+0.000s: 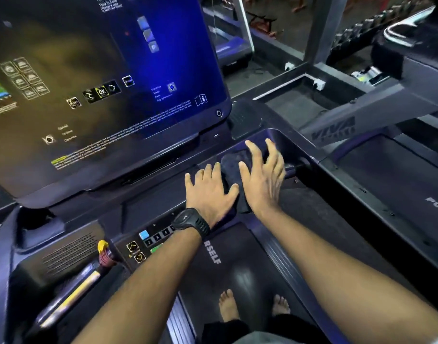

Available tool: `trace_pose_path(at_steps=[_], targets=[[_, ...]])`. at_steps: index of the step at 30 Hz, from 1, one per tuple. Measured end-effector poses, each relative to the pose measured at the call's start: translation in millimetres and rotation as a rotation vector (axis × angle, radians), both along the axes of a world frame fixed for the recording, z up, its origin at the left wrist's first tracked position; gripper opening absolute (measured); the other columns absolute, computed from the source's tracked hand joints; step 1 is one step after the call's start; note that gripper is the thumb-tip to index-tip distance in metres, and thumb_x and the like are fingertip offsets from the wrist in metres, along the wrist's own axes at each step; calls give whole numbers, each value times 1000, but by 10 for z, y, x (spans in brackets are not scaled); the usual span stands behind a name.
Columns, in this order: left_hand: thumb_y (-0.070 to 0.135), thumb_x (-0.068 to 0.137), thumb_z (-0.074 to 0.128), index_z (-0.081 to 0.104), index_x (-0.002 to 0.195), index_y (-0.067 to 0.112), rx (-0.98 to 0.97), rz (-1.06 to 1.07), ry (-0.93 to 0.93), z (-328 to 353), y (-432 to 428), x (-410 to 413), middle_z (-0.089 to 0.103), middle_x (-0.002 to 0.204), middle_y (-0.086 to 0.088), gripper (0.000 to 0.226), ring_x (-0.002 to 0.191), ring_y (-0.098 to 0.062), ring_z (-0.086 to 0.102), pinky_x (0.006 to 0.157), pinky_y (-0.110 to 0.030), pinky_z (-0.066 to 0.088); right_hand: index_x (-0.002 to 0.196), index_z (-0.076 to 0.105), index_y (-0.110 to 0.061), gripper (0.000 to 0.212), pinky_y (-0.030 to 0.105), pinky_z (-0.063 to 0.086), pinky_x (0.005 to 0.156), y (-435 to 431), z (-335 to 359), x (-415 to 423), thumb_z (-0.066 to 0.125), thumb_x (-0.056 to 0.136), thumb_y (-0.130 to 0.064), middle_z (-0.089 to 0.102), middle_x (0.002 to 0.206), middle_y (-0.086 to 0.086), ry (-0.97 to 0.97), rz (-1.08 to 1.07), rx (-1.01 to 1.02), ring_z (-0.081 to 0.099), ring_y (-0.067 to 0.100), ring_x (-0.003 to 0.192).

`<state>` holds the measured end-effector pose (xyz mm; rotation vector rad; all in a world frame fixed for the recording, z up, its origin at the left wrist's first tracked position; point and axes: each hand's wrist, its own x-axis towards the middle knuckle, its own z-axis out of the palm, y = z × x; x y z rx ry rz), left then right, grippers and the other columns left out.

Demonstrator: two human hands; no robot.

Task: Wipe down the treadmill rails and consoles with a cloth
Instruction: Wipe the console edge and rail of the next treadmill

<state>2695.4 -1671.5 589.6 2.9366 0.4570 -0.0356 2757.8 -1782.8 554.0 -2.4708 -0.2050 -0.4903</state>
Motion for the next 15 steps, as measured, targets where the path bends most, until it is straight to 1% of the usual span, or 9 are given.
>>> trace_pose_path(at_steps=[1, 3, 5, 6, 8, 11, 12, 13, 15], targets=[[59, 94, 37, 21, 157, 15, -15, 3, 6, 9, 13, 9, 25, 163, -7, 79, 149, -25, 22, 122, -54, 12, 139, 55, -32, 44, 58, 37, 105, 23, -21, 0, 60, 95, -33, 41, 156, 8, -74, 60, -30, 38, 35, 142], [56, 91, 42, 20, 158, 15, -47, 11, 26, 21, 50, 35, 25, 164, -7, 81, 150, -24, 22, 122, -51, 15, 128, 67, -28, 34, 56, 38, 106, 44, -104, 21, 50, 99, -31, 54, 148, 2, -132, 203, -10, 42, 33, 142], [59, 84, 43, 19, 158, 14, -86, 16, 45, 35, 73, 46, 25, 163, -7, 89, 150, -23, 22, 122, -50, 17, 125, 70, -23, 39, 56, 40, 106, 13, -194, 27, 45, 99, -39, 65, 137, -3, -89, 291, 27, 45, 30, 141], [62, 79, 40, 20, 158, 14, -88, 13, 53, 34, 76, 44, 25, 163, -7, 94, 150, -22, 21, 122, -50, 17, 125, 70, -23, 44, 55, 41, 105, -5, -215, 42, 44, 98, -44, 67, 133, -4, -76, 309, -11, 47, 29, 139], [65, 76, 39, 19, 158, 14, -66, -7, 69, 29, 81, 53, 24, 164, -6, 98, 151, -21, 21, 122, -49, 16, 119, 73, -26, 48, 50, 44, 99, 11, -150, 157, 42, 93, -51, 71, 123, -6, -58, 324, -152, 53, 27, 131], [57, 83, 55, 16, 159, 14, -60, -9, 91, 46, 84, 57, 20, 165, -7, 96, 152, -21, 18, 123, -48, 14, 100, 75, -26, 49, 44, 44, 83, 108, 29, 334, 36, 92, -53, 74, 101, -4, 71, 347, -328, 59, 23, 110], [55, 83, 58, 14, 159, 14, -61, -7, 101, 64, 79, 60, 19, 165, -7, 96, 152, -21, 16, 123, -48, 13, 98, 75, -25, 49, 44, 43, 82, 125, 44, 328, 35, 92, -52, 74, 100, -3, 97, 334, -339, 59, 23, 109], [54, 84, 59, 13, 159, 14, -63, -12, 115, 84, 72, 57, 18, 165, -7, 97, 152, -20, 15, 123, -48, 11, 100, 75, -25, 48, 45, 42, 85, 102, 26, 284, 35, 93, -50, 73, 103, -4, 105, 317, -324, 58, 24, 113], [55, 85, 58, 11, 159, 13, -60, -26, 132, 93, 48, 39, 16, 166, -7, 98, 153, -20, 12, 124, -49, 8, 111, 73, -23, 43, 48, 40, 97, -15, -120, 109, 40, 94, -46, 70, 115, -4, 40, 306, -265, 52, 28, 127]])
